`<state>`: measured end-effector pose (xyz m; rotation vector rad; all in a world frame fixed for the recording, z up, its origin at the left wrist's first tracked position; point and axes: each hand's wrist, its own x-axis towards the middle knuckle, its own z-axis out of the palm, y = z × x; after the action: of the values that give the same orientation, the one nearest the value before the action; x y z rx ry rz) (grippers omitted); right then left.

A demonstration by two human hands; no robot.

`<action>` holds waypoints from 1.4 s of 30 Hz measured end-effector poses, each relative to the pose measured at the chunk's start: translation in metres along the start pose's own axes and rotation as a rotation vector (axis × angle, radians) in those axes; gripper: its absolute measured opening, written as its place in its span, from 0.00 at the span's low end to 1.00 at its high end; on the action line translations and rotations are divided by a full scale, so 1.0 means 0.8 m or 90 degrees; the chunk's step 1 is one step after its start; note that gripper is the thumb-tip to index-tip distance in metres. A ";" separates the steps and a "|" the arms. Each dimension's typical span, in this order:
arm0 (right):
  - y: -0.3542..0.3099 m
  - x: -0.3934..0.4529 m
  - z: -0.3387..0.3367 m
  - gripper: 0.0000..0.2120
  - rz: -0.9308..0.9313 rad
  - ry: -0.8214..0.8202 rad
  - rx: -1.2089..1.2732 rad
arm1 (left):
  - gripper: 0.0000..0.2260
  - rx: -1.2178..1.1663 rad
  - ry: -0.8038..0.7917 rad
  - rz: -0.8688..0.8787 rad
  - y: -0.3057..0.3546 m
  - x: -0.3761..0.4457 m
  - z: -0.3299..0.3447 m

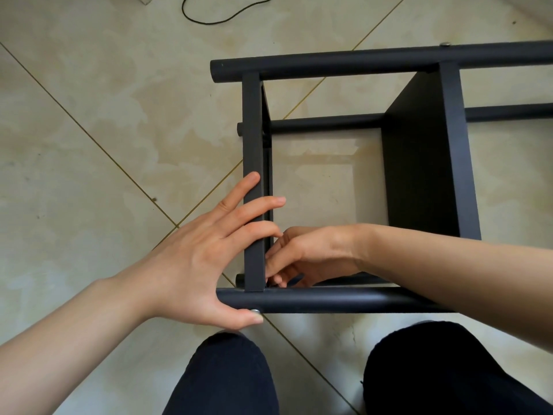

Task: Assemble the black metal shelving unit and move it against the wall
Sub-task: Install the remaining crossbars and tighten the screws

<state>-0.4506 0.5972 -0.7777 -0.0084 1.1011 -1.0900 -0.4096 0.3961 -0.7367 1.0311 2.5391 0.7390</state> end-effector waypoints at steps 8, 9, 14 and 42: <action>0.001 -0.001 0.000 0.14 -0.018 -0.015 0.029 | 0.39 0.002 -0.004 -0.004 0.000 0.000 -0.001; 0.001 -0.001 0.001 0.13 -0.020 -0.013 0.024 | 0.39 0.003 -0.005 -0.005 0.000 0.000 -0.001; 0.000 -0.001 -0.001 0.10 -0.017 0.008 -0.002 | 0.39 0.007 -0.005 -0.007 0.001 0.000 -0.001; -0.017 -0.009 0.011 0.15 0.073 0.115 -0.031 | 0.41 0.019 0.011 -0.004 -0.004 -0.005 0.004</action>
<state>-0.4539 0.5909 -0.7609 0.1151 1.2744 -0.9748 -0.4070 0.3927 -0.7406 1.0303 2.5736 0.7132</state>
